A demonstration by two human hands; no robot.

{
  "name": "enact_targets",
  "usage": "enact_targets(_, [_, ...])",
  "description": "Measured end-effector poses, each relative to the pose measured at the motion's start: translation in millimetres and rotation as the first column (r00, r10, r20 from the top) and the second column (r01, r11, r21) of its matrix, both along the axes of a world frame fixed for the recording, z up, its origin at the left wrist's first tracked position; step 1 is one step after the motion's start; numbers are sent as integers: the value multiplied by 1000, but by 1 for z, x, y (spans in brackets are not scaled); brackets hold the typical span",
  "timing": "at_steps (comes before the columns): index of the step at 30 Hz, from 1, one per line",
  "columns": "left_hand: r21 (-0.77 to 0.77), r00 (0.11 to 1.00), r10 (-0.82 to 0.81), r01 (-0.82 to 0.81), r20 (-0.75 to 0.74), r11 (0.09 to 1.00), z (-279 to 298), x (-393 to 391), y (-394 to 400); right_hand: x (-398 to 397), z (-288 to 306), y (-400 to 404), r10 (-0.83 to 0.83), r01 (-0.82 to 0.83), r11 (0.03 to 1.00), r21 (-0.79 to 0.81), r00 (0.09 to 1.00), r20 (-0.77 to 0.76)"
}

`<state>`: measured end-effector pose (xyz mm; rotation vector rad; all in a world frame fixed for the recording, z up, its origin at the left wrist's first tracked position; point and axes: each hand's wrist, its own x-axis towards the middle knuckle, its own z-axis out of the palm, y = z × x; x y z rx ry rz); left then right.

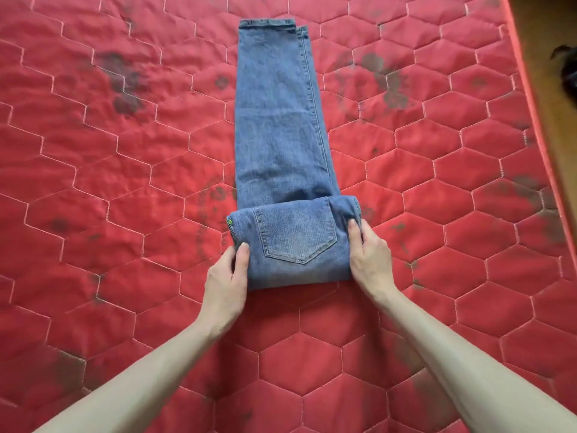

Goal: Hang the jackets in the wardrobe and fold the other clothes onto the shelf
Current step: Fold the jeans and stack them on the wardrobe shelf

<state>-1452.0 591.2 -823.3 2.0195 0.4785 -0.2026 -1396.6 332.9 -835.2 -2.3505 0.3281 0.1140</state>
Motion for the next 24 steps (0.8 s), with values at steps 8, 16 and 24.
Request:
enact_targets(8, [331,935,339,-290,-100,898,3,11,-36,7,12,10,-39,43,972,-229,999,22])
enact_targets(16, [740,846,-531,327,47,587,-6,43,-34,18,5,25,628,-502,729,-465,760,164])
enact_targets(24, [644,803,-584,386,118,661,-26,51,-17,12,-17,11,505,-468,859,-206,839,201])
